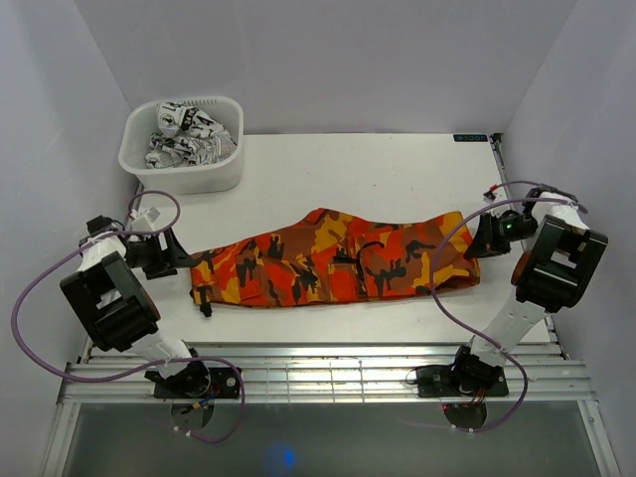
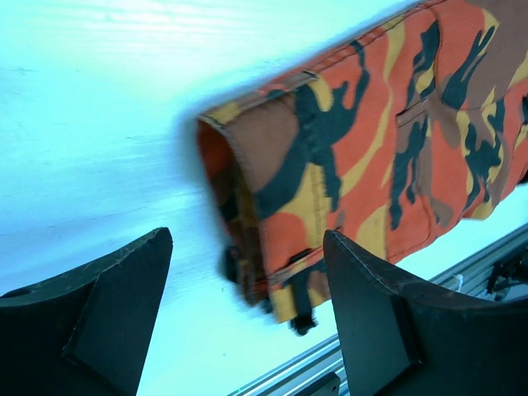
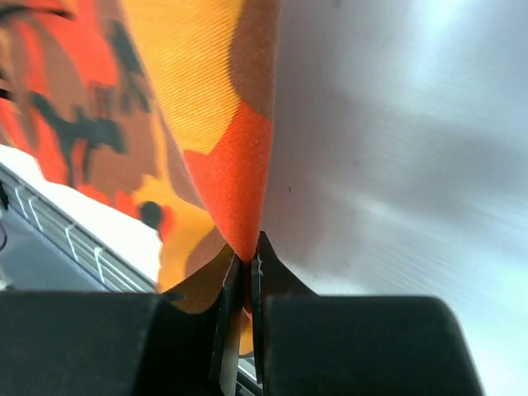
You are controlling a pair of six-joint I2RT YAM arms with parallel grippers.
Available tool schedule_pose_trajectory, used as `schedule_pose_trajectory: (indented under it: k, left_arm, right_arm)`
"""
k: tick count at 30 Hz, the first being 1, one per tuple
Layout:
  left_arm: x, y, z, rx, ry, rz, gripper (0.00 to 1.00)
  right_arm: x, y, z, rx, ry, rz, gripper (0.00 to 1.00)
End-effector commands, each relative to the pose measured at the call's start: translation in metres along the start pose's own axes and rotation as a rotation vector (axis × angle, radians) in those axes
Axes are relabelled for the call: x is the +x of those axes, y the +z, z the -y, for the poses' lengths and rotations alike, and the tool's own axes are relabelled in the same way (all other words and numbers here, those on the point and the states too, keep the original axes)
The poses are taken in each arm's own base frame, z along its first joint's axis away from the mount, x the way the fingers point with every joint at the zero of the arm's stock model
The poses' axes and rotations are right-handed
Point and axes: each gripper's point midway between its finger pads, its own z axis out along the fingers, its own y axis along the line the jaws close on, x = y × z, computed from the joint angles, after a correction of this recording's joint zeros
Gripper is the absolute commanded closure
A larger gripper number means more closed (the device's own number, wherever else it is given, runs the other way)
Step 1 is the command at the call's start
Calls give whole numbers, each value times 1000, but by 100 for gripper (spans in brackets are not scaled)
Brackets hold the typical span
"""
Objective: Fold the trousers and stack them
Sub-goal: Fold the trousers
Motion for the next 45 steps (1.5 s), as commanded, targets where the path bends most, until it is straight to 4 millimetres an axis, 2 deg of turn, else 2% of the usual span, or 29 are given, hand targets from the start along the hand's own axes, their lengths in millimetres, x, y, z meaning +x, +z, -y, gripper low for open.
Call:
schedule_pose_trajectory:
  k: [1,5,8,9,11,13,14,17,19,22,23,24,25,26,28,29,31,32,33,34,35,37,38,40,41,45]
  left_arm:
    - [4,4,17,98,41,20,16]
    - [9,11,25,125,40,6,19]
    - [6,18,33,155,22,-2,22]
    - [7,22,35,160,19,-19,24]
    - [14,33,42,190,1,-64,24]
    - [18,40,49,214,-23,-97,25]
    - [22,45,50,230,-45,-117,25]
    - [32,54,60,278,-69,-174,31]
    - [36,54,69,329,-85,-186,31]
    - [40,58,76,356,-84,-203,37]
    - [40,59,75,355,-82,-203,43]
    - [38,60,75,353,-72,-192,46]
    - [38,60,75,351,-81,-191,49]
    - [37,61,75,352,-81,-188,58]
    - [35,62,75,360,-81,-182,68]
    - [36,63,75,358,-92,-186,78]
    - [36,66,76,371,-102,-192,86]
    - [36,67,76,371,-112,-196,91]
    - [36,68,76,375,-113,-196,98]
    - [36,69,76,378,-117,-200,100]
    - [37,70,76,376,-121,-202,100]
    - [36,71,75,369,-121,-202,100]
    - [37,71,75,367,-123,-205,100]
    - [37,73,75,361,-124,-207,100]
    - [37,73,75,359,-125,-207,100]
    - [37,76,76,361,-127,-208,100]
  right_arm:
    - [-40,-57,-37,-12,-97,142,92]
    - [-57,-75,-69,-90,-72,228,92]
    - [-66,-76,-98,-175,-63,266,92]
    - [-68,-74,-114,-216,-54,270,92]
    - [-74,-72,-129,-233,-85,305,92]
    - [-76,-70,-156,-272,-100,314,92]
    - [-79,-64,-161,-281,-122,331,92]
    - [-83,-52,-192,-319,-155,354,92]
    - [-82,-45,-216,-338,-204,356,92]
    - [-82,-30,-245,-393,-227,355,92]
    - [-83,-28,-250,-407,-213,354,92]
    - [-79,-18,-269,-439,-266,330,92]
    - [-78,-13,-276,-451,-275,315,92]
    - [-76,-9,-282,-459,-285,303,92]
    - [-72,6,-302,-483,-334,270,92]
    - [-66,16,-314,-491,-354,246,92]
    - [-65,28,-327,-515,-384,232,92]
    - [-58,36,-341,-534,-408,206,92]
    - [-58,41,-346,-529,-419,203,92]
    - [-60,47,-352,-533,-437,200,92]
    - [-53,53,-365,-549,-467,182,92]
    - [-56,65,-376,-539,-481,185,92]
    - [-49,71,-390,-552,-506,169,92]
    - [-49,86,-397,-523,-505,164,92]
    - [-44,91,-411,-541,-532,161,92]
    - [-34,117,-434,-563,-523,142,92]
